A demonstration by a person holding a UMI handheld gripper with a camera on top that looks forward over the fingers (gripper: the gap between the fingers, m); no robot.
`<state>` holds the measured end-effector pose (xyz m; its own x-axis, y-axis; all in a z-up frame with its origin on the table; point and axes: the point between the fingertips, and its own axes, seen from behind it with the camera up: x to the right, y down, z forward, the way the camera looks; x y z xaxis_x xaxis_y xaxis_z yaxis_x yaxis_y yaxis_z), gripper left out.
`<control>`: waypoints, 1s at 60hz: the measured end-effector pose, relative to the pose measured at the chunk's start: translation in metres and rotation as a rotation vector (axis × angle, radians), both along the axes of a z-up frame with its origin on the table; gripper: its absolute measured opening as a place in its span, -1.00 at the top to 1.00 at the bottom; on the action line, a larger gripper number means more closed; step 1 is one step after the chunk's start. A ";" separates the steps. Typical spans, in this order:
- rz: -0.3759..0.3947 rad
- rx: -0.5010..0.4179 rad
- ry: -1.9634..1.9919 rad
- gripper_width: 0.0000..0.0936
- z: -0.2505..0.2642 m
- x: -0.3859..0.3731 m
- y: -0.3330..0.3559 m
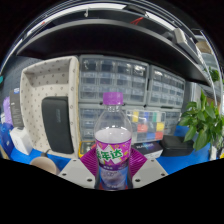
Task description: Pour water
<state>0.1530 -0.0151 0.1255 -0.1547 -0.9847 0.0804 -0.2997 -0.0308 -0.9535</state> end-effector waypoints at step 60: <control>-0.114 0.072 0.087 -0.55 -0.025 -0.128 0.014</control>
<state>0.0248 -0.0015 0.1004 -0.2611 -0.9649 0.0280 -0.3792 0.0758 -0.9222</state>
